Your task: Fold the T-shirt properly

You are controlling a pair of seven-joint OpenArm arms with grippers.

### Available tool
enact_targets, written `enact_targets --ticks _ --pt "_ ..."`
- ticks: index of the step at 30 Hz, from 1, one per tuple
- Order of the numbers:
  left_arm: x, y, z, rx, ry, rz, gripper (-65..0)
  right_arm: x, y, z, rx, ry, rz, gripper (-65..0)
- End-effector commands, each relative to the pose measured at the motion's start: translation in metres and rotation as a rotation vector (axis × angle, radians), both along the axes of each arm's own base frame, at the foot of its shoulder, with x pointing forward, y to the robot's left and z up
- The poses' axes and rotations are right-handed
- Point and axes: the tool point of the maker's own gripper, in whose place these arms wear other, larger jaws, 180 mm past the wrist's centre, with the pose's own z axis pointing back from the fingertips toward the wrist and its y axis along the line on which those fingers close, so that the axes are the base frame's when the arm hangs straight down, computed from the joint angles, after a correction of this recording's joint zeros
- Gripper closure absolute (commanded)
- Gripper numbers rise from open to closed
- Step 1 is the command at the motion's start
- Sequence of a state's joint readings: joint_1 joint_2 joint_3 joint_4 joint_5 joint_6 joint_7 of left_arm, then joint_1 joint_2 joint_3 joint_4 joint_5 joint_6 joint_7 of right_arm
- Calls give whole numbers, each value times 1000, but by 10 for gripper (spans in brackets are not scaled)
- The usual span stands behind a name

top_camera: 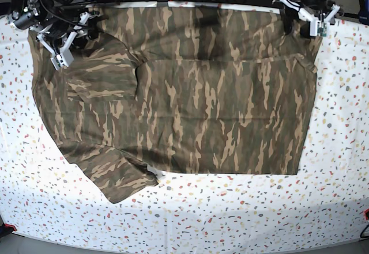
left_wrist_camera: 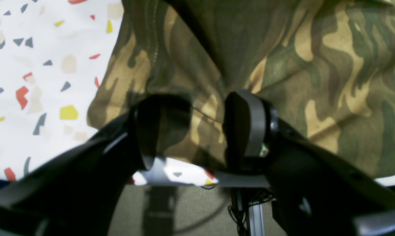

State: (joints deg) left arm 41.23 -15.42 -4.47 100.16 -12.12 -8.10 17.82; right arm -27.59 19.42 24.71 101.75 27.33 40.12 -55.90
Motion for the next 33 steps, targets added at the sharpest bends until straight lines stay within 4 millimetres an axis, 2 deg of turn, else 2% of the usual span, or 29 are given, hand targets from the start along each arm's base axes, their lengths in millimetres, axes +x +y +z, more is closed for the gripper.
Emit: enact_targets --ticks 1,7,10,13,17,25,28,33 --pt "-46 3 -23 50 209 -35 -341 0 -2 3 -10 3 7 -267" --pt "4 2 7 124 33 -85 -341 4 7 7 46 -19 0 -267" --pt "28 7 16 139 -26 -55 -341 6 10 8 62 -26 -2 -267" --pt "44 11 21 152 -52 -38 -341 6 10 8 63 -27 -2 -267" --pt "41 16 15 190 9 -44 -341 5 10 8 61 -23 -1 -267" --pt "5 27 3 252 107 -29 -341 5 9 8 61 -20 -1 -267" --pt "10 26 7 247 70 -32 -341 6 10 8 63 -27 -2 -267" --pt "25 18 27 240 1 -41 -341 6 10 8 63 -28 -2 -267"
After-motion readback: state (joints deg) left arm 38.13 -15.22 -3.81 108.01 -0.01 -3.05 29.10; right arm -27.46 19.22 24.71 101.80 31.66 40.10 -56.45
